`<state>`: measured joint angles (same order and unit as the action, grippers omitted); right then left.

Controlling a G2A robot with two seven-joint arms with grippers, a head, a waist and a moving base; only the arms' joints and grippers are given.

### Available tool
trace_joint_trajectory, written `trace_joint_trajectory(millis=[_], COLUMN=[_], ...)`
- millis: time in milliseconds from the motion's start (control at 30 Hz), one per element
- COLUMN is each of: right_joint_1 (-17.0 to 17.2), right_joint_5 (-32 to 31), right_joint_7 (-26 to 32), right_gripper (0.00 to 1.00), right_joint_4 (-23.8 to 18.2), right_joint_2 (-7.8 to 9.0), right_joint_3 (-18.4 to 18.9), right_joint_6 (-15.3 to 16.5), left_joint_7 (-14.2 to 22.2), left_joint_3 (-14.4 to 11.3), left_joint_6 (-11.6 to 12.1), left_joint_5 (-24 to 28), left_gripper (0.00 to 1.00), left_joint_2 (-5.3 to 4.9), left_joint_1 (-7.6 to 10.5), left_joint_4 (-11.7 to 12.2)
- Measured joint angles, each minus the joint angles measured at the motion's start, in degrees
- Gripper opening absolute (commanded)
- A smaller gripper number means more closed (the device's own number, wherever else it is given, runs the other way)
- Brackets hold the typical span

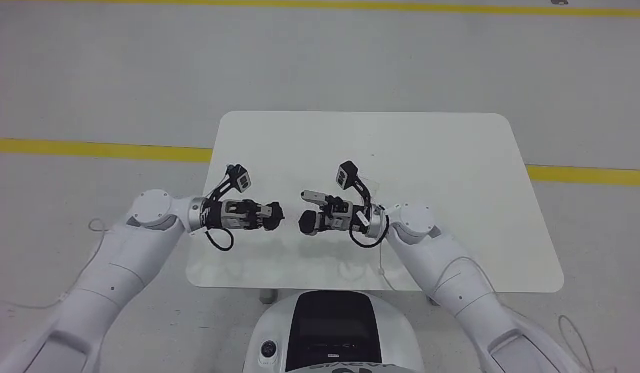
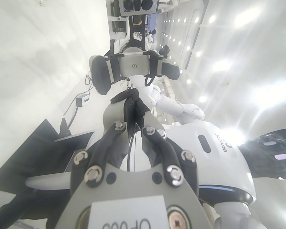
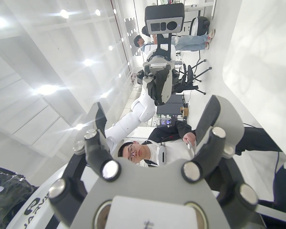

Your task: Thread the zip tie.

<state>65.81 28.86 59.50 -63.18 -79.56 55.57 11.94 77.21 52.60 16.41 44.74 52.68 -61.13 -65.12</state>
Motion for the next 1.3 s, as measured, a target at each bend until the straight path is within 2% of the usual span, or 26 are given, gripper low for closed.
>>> trace_joint_trajectory(millis=[67, 133, 267, 400, 500, 633, 700, 733, 1067, 1133, 1300], right_joint_1=[0.0, 0.0, 0.0, 0.0, 0.0, 0.0, 0.0, 0.0, 0.0, 0.0, 0.0], right_joint_5=[0.0, 0.0, 0.0, 0.0, 0.0, 0.0, 0.0, 0.0, 0.0, 0.0, 0.0], right_joint_7=[0.0, 0.0, 0.0, 0.0, 0.0, 0.0, 0.0, 0.0, 0.0, 0.0, 0.0], right_gripper=[1.0, 1.0, 1.0, 1.0, 1.0, 1.0, 1.0, 1.0, 1.0, 1.0, 1.0], right_joint_4=[0.0, 0.0, 0.0, 0.0, 0.0, 0.0, 0.0, 0.0, 0.0, 0.0, 0.0], right_joint_2=[0.0, 0.0, 0.0, 0.0, 0.0, 0.0, 0.0, 0.0, 0.0, 0.0, 0.0], right_joint_3=[0.0, 0.0, 0.0, 0.0, 0.0, 0.0, 0.0, 0.0, 0.0, 0.0, 0.0], right_joint_6=[0.0, 0.0, 0.0, 0.0, 0.0, 0.0, 0.0, 0.0, 0.0, 0.0, 0.0], left_joint_7=[-0.9, -2.7, -4.1, -4.2, -2.7, 1.6, 2.6, 2.6, 1.5, 0.6, 2.4], left_joint_3=[-0.4, -0.6, 1.8, 6.6, 10.4, 15.1, 16.7, 17.1, 16.6, 16.5, 16.8], left_joint_6=[0.7, 3.3, 3.1, 3.1, 3.1, 3.1, 3.1, 3.1, 3.0, 3.1, 3.1], left_joint_5=[-1.0, -3.8, -6.4, -10.5, -12.5, -12.2, -11.9, -12.1, -12.6, -12.1, -8.6], left_gripper=[0.0, 0.0, 0.0, 0.0, 0.0, 0.0, 0.0, 0.0, 0.0, 0.0, 0.0], left_joint_2=[0.14, 0.37, 1.37, 2.87, 4.21, 6.39, 7.66, 7.99, 8.1, 8.17, 8.69], left_joint_1=[-0.13, 0.26, -0.1, -2.23, -4.02, -5.59, -6.1, -6.22, -6.44, -6.41, -5.95], left_joint_4=[-0.4, -0.2, -1.3, -3.5, -4.4, -3.4, -2.8, -2.7, -3.1, -2.7, -0.3])
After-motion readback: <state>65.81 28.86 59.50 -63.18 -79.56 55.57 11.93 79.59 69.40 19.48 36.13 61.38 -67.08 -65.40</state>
